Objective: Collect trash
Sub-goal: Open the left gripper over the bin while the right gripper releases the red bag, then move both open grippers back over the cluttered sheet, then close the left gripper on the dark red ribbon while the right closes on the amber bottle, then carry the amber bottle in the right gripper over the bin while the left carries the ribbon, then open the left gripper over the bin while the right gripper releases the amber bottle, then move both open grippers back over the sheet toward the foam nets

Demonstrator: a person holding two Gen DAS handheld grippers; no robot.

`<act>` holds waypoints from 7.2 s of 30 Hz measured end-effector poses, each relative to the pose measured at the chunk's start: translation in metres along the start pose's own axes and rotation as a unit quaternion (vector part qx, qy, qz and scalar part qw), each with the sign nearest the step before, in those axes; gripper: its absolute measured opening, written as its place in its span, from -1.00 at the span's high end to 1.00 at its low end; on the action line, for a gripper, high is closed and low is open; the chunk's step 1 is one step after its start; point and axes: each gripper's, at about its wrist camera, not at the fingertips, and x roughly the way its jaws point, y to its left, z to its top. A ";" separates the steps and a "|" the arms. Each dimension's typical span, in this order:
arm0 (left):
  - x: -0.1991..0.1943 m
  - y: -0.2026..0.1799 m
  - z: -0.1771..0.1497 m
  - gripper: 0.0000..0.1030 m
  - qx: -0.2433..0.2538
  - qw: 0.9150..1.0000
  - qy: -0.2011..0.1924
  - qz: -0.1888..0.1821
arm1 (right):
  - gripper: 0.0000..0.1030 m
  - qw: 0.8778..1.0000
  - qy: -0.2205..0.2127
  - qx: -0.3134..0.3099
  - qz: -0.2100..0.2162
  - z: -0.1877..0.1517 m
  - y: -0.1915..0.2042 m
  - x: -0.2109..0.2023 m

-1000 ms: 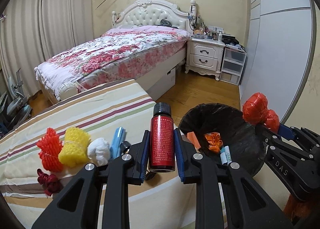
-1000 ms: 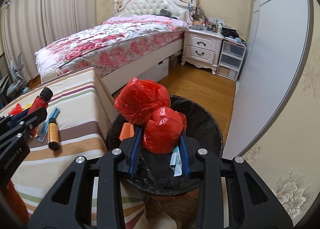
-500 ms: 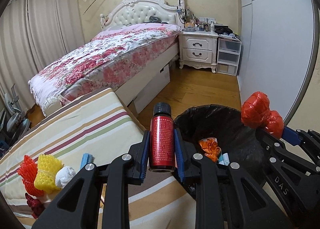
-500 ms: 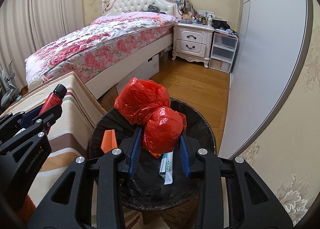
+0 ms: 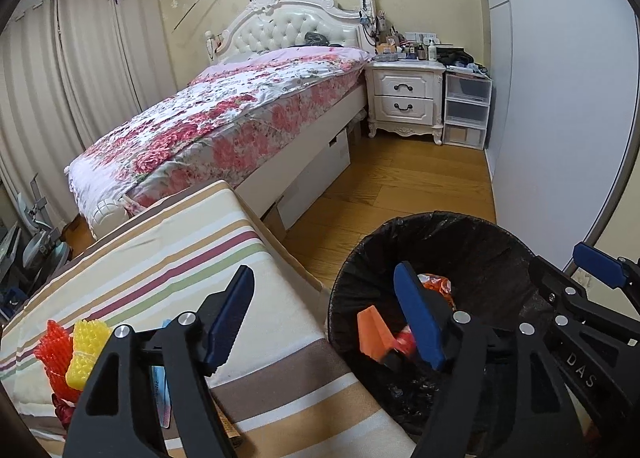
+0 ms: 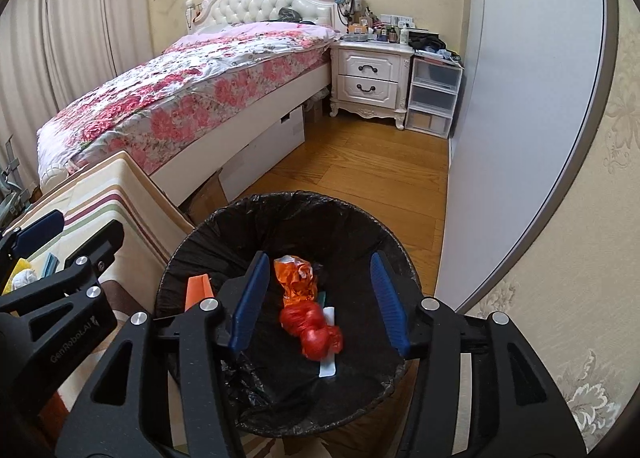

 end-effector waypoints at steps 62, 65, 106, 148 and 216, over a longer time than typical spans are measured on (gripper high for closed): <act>-0.072 0.228 -0.153 0.46 -0.213 0.967 0.101 0.096 | -0.19 0.972 0.034 -0.178 0.150 -0.056 0.200 -0.054; -0.078 0.233 -0.157 0.47 -0.225 0.966 0.096 0.087 | -0.13 0.971 0.042 -0.183 0.151 -0.057 0.203 -0.049; -0.111 0.216 -0.158 0.48 -0.212 0.974 0.056 0.048 | 0.54 0.974 0.043 -0.149 0.165 -0.062 0.170 -0.073; -0.059 0.034 -0.029 0.48 -0.037 0.997 -0.014 -0.059 | 0.54 0.998 -0.001 -0.038 0.057 -0.023 0.027 -0.053; -0.059 0.147 -0.074 -0.57 -0.118 0.986 0.024 0.120 | -0.30 0.994 0.009 -0.074 0.080 -0.025 0.090 -0.038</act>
